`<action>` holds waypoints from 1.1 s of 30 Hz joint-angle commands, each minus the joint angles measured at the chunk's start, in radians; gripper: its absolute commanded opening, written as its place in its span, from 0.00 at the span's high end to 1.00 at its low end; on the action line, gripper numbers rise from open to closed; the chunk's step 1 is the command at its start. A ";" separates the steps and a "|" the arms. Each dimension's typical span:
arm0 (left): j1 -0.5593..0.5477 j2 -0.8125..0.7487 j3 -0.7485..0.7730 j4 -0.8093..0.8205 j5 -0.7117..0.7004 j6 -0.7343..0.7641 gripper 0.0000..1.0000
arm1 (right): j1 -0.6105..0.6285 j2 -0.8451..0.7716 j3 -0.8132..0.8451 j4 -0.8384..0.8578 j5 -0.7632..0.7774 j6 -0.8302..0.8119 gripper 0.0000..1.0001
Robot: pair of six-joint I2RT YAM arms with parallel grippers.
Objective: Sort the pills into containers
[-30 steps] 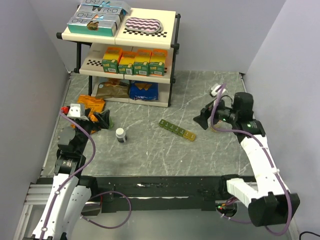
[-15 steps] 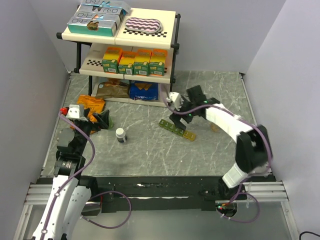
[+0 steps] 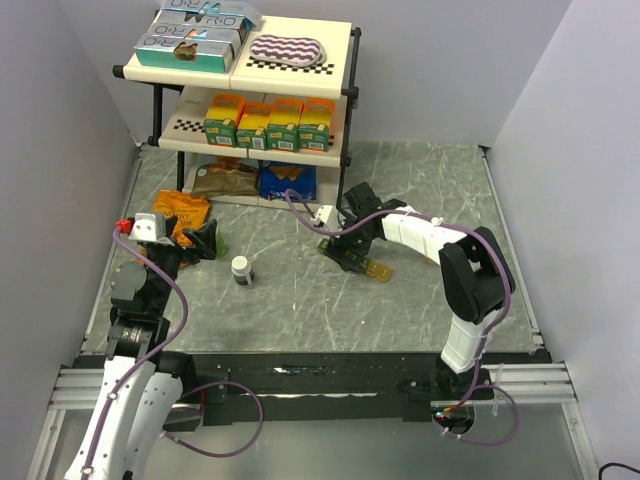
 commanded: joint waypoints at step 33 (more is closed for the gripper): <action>-0.020 0.005 0.002 0.012 -0.132 0.059 0.00 | -0.067 -0.175 -0.085 -0.075 -0.137 -0.049 0.03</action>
